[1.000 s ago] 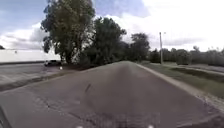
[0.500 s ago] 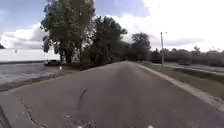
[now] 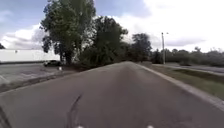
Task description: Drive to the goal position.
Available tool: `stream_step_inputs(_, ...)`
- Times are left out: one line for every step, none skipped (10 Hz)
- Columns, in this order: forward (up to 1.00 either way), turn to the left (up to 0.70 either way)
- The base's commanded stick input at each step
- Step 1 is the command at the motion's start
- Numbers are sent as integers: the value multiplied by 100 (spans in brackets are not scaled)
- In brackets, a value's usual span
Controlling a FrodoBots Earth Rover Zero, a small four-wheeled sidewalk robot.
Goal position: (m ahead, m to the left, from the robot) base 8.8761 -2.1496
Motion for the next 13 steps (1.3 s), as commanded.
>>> stream_step_inputs(70, 0)
stream_step_inputs(70, 0)
stream_step_inputs(70, -23)
stream_step_inputs(70, -35)
stream_step_inputs(70, -35)
stream_step_inputs(70, -35)
stream_step_inputs(70, -35)
stream_step_inputs(70, -35)
stream_step_inputs(70, -35)
stream_step_inputs(70, -35)
stream_step_inputs(70, -35)
stream_step_inputs(70, -35)
stream_step_inputs(70, -35)
